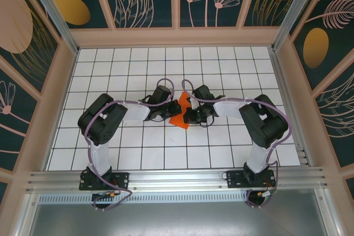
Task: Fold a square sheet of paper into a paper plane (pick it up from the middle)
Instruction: Fold the triangle a second time at the center of the table.
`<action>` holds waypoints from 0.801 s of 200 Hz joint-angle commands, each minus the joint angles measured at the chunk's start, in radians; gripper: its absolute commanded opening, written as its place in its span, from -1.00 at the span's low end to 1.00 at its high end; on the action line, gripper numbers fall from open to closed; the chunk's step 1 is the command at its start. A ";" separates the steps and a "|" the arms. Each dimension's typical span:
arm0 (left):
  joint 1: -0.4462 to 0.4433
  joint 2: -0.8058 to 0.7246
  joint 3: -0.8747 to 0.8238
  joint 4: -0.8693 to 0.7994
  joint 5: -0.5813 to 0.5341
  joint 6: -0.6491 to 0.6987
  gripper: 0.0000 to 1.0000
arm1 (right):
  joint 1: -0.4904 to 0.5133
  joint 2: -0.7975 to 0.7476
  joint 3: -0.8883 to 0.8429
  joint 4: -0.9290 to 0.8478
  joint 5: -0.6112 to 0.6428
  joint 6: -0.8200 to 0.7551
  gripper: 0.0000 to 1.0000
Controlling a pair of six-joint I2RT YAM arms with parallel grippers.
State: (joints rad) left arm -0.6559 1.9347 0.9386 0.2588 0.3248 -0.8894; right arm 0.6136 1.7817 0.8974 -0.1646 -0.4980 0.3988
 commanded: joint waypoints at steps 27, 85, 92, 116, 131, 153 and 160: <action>-0.005 0.065 -0.030 -0.094 -0.098 -0.037 -0.94 | 0.027 -0.066 -0.088 -0.119 -0.031 -0.069 -0.89; -0.006 0.066 -0.036 -0.071 -0.081 -0.049 -0.94 | 0.028 -0.071 0.012 -0.050 0.048 0.016 -0.89; -0.005 0.065 -0.037 -0.070 -0.079 -0.049 -0.93 | 0.027 -0.069 0.019 -0.040 0.052 0.026 -0.89; -0.005 0.072 -0.034 -0.062 -0.071 -0.051 -0.93 | 0.028 -0.025 0.038 -0.029 0.070 0.048 -0.89; -0.005 0.075 -0.033 -0.058 -0.067 -0.052 -0.93 | 0.027 -0.002 0.028 -0.028 0.075 0.051 -0.89; -0.005 0.075 -0.035 -0.061 -0.070 -0.053 -0.93 | 0.030 0.004 0.004 -0.029 0.070 0.042 -0.89; -0.005 0.076 -0.035 -0.064 -0.073 -0.054 -0.94 | 0.032 0.003 -0.005 -0.037 0.070 0.037 -0.89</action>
State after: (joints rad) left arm -0.6586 1.9408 0.9382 0.2802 0.3138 -0.9375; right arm 0.6350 1.7691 0.9138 -0.1852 -0.4412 0.4286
